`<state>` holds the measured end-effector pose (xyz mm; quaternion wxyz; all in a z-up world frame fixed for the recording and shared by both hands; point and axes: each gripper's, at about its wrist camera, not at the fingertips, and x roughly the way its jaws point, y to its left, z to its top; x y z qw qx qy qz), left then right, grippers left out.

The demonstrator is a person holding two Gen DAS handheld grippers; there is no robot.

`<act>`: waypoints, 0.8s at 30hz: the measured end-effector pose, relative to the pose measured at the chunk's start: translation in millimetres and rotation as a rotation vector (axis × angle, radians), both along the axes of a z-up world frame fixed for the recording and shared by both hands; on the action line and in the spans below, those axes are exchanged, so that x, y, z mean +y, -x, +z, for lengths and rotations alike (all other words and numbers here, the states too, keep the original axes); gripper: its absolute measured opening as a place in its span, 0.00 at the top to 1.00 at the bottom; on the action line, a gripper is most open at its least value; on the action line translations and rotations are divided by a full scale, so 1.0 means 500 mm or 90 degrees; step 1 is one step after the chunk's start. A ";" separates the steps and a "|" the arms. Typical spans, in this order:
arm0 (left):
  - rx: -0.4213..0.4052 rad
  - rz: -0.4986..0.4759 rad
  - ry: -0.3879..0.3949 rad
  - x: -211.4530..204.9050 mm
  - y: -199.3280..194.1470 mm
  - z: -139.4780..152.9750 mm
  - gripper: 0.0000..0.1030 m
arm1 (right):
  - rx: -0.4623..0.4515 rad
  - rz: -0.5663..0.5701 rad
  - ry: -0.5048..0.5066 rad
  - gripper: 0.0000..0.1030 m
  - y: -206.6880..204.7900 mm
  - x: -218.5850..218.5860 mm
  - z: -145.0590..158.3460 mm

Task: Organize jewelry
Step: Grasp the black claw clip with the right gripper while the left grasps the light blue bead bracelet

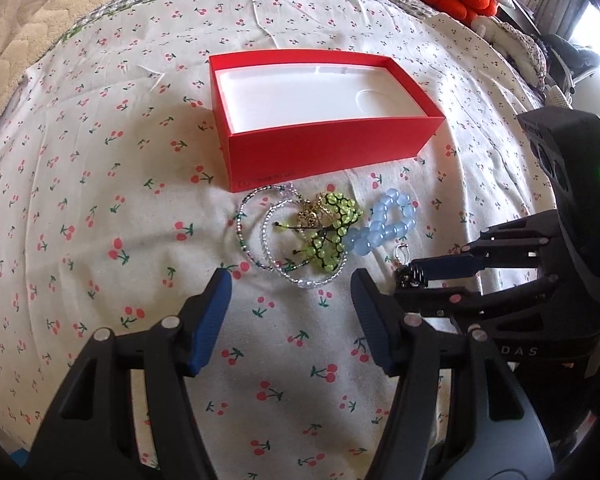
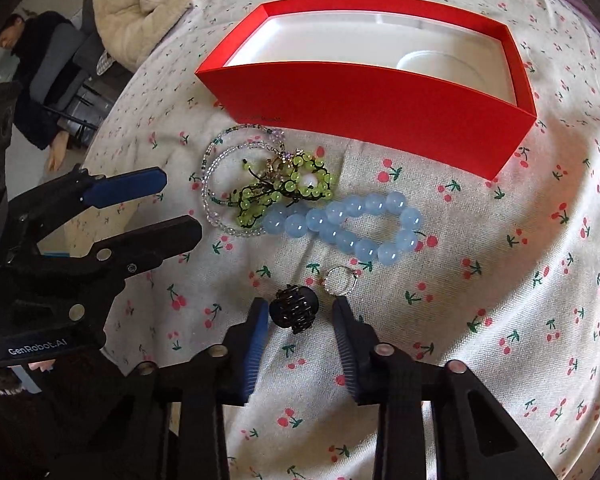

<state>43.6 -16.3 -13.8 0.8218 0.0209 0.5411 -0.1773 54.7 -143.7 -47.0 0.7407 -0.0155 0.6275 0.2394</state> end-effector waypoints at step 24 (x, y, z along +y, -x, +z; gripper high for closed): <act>-0.016 -0.172 -0.057 -0.165 -0.041 -0.050 0.71 | -0.027 -0.094 -0.034 0.75 -0.002 -0.151 0.039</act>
